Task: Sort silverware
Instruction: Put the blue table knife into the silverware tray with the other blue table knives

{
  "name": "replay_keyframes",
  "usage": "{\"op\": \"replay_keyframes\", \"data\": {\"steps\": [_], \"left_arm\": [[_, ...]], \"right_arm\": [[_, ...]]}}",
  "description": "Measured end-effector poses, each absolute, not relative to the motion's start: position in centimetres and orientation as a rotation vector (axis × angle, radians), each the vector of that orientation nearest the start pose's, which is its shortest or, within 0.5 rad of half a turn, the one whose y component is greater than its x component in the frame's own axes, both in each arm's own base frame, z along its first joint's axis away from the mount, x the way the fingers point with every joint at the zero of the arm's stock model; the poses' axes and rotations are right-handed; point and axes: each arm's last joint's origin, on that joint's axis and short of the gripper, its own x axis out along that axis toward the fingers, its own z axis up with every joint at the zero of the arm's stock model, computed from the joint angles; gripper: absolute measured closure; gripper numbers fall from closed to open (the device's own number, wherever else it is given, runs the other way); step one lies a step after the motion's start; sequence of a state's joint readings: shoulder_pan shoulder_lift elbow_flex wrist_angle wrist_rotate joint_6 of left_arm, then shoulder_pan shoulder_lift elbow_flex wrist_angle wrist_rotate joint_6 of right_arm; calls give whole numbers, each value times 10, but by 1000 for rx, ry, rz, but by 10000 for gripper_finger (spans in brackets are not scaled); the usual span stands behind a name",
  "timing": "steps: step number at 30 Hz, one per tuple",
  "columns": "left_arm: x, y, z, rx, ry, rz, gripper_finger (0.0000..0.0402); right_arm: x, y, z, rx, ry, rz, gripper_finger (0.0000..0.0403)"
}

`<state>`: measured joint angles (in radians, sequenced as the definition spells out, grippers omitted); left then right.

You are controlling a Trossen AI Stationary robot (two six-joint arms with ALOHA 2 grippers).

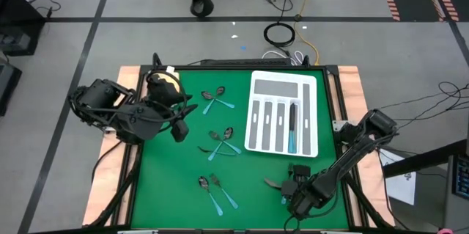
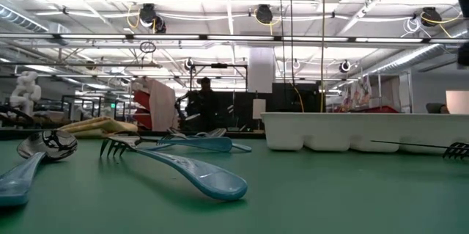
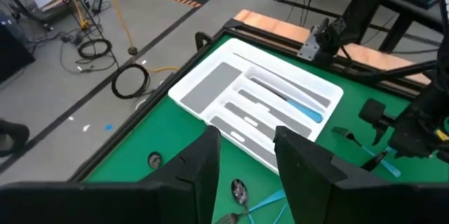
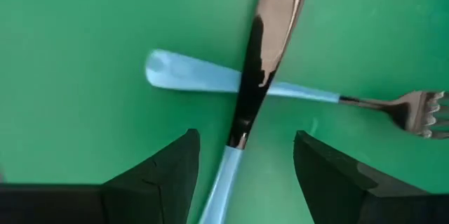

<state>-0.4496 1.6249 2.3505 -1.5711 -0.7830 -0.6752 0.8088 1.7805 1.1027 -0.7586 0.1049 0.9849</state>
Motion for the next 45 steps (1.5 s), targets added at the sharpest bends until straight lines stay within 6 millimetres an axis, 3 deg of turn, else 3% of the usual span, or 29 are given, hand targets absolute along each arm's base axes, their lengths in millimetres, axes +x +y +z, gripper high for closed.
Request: {"op": "replay_keyframes", "data": {"steps": [11,14,19,24,30,37,45], "left_arm": [[222,-84,509,-123,552,512,261],[222,-84,509,-118,554,510,261],[222,-84,509,-116,554,509,261],[222,-84,509,-91,561,502,261],[222,-84,509,-68,565,498,261],[222,-84,509,-68,565,498,261],[222,-84,509,-62,560,506,261]], "right_arm": [[232,222,136,81,1468,-100,200],[237,219,135,80,1479,-55,244],[242,216,135,90,1481,-26,378],[242,216,136,148,1482,-45,393],[237,216,154,226,1448,-56,400],[225,203,197,376,1346,-155,401],[195,149,261,651,1114,-524,402]]}}
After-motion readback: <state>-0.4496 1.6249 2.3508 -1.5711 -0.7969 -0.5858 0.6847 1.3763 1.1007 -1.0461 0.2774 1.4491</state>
